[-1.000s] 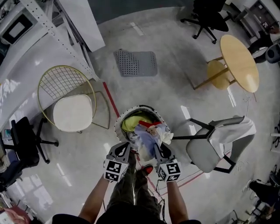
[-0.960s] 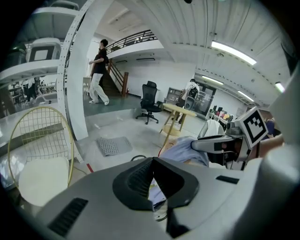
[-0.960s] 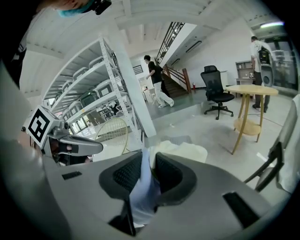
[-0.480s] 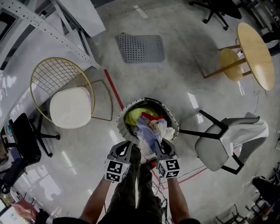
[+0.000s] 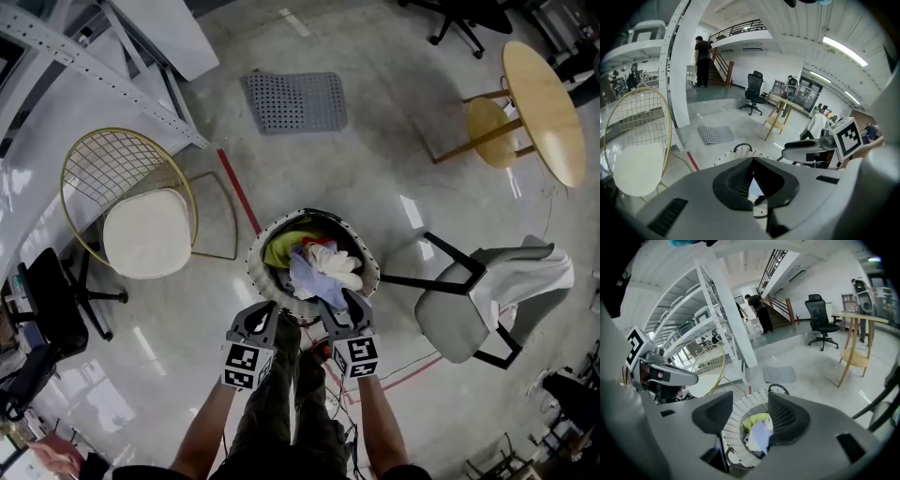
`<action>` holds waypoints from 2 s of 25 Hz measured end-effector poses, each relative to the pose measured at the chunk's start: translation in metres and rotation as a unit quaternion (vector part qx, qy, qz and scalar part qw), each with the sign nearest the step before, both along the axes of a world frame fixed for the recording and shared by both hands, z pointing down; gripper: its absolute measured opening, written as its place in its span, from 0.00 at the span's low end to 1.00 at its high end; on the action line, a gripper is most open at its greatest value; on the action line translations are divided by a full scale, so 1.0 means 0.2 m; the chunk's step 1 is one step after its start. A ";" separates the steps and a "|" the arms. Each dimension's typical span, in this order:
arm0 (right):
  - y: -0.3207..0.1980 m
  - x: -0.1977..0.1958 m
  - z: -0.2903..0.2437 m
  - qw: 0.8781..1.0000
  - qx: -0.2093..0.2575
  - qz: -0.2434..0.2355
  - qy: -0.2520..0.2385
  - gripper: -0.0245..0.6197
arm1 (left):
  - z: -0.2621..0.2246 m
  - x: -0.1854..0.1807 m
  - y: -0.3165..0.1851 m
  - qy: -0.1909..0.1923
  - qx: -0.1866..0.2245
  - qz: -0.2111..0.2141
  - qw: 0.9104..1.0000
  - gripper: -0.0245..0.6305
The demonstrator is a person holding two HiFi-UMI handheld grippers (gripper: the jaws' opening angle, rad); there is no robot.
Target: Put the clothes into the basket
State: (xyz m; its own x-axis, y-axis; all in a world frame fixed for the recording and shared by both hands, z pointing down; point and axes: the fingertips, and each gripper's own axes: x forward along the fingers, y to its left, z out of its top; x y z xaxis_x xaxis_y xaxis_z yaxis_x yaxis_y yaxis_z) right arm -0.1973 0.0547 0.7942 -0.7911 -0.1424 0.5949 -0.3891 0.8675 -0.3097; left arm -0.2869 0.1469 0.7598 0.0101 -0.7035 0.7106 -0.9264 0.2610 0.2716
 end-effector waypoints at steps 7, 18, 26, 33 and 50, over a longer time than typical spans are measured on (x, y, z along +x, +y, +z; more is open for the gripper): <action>0.01 0.04 -0.15 1.000 0.016 0.010 -0.010 0.40 | -0.13 0.06 -0.01 -0.010 0.016 0.009 1.000 0.05; -0.06 0.18 -0.61 0.995 0.067 0.057 -0.055 0.34 | -0.50 0.14 -0.09 -0.042 0.079 0.035 0.995 0.05; -0.01 0.42 -1.02 0.986 0.105 0.094 -0.092 0.24 | -0.90 0.35 -0.12 -0.074 0.134 0.068 0.986 0.05; 0.08 0.58 -1.37 0.976 0.147 0.099 -0.127 0.14 | -1.20 0.57 -0.10 -0.078 0.173 0.093 0.977 0.05; 0.05 1.65 -1.74 0.925 0.212 0.280 -0.143 0.10 | -1.58 1.45 -0.28 -0.086 0.248 0.245 0.933 0.05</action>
State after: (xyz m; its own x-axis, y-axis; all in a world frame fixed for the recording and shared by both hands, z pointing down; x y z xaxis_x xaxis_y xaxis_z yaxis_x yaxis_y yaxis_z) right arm 0.1319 0.0638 0.4462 -0.6384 -0.7509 0.1691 -0.7697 0.6214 -0.1467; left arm 0.0030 0.0905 0.4430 0.3332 -0.8873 0.3188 -0.9424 -0.3240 0.0833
